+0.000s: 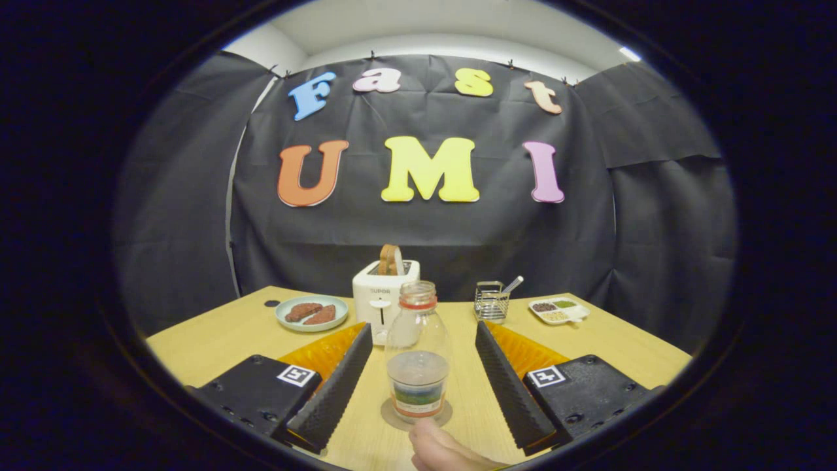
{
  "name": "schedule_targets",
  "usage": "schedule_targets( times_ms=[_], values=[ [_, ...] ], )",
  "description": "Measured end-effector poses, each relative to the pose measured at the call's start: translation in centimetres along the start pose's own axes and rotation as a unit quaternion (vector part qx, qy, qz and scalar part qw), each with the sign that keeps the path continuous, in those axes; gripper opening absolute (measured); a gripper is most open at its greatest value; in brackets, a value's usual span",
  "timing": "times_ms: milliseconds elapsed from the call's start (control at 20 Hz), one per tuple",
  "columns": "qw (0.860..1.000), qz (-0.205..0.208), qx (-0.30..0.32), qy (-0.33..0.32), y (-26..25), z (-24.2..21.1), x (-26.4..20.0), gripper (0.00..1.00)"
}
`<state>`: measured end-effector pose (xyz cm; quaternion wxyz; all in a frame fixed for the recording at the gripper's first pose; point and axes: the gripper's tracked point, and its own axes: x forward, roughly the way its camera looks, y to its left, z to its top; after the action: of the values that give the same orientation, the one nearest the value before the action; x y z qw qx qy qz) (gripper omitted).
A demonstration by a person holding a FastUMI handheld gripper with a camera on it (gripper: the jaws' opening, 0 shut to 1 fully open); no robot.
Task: Take the bottle from table, then pour the juice into the cup, finally place the bottle on the coaster
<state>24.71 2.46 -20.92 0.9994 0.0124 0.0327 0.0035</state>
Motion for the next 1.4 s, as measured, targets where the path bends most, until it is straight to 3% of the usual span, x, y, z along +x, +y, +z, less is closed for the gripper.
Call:
schedule_targets(
  times_ms=[350,850,1400],
  values=[
    [0.999,-0.038,-0.009,-0.012,-1.8,6.6,-6.4,1.0],
    [0.999,-0.027,-0.016,-0.037,-1.0,16.0,-16.3,1.0],
    [0.997,-0.045,-0.022,-0.061,-1.9,20.3,-26.6,1.0]
  ],
)
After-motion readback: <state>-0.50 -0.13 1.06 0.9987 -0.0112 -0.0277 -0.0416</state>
